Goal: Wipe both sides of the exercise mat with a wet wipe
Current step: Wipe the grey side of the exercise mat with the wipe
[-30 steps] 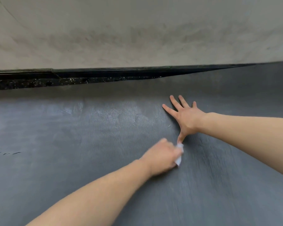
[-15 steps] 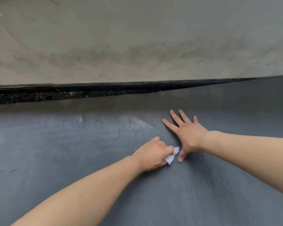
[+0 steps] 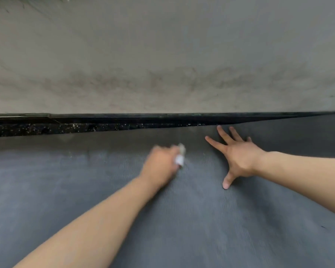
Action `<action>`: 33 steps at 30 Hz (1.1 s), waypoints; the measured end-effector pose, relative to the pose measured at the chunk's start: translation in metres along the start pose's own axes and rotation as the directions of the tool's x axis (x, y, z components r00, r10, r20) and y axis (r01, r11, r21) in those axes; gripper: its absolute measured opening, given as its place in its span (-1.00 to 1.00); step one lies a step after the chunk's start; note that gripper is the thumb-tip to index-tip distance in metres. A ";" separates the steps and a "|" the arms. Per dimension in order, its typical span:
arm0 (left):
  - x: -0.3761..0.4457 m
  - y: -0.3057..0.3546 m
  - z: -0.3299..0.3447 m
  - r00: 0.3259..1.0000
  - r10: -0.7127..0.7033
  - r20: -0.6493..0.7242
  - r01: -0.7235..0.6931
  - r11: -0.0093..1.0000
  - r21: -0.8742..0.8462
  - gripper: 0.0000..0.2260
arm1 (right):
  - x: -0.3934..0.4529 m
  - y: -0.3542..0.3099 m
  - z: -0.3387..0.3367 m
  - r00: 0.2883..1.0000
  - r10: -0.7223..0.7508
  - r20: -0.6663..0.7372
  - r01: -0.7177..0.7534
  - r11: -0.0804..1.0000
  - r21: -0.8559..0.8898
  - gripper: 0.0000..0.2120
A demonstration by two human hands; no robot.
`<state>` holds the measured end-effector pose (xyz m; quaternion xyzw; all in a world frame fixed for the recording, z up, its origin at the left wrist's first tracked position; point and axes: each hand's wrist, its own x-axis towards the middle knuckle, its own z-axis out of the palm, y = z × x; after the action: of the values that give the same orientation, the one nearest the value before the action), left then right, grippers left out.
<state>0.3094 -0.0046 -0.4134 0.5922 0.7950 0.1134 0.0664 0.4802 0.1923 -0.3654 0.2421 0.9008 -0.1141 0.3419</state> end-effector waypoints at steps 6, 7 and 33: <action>0.030 0.001 0.011 0.913 -0.370 -0.170 0.349 0.926 -0.143 -0.85 | 0.006 0.003 0.001 1.000 0.002 0.008 -0.002 1.000 0.001 0.59; 0.028 0.021 0.021 0.976 -0.200 -0.081 0.191 0.975 -0.113 -0.80 | 0.006 0.004 0.000 1.000 0.002 0.010 -0.002 1.000 0.000 0.59; 0.072 0.052 0.023 0.975 -0.220 -0.008 0.215 0.959 -0.186 -0.82 | 0.008 0.009 -0.004 0.998 -0.053 0.042 0.055 0.998 -0.044 0.58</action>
<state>0.3426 0.0807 -0.4205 0.4908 0.8423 0.1868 0.1213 0.4777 0.2042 -0.3683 0.2077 0.9022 -0.1079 0.3623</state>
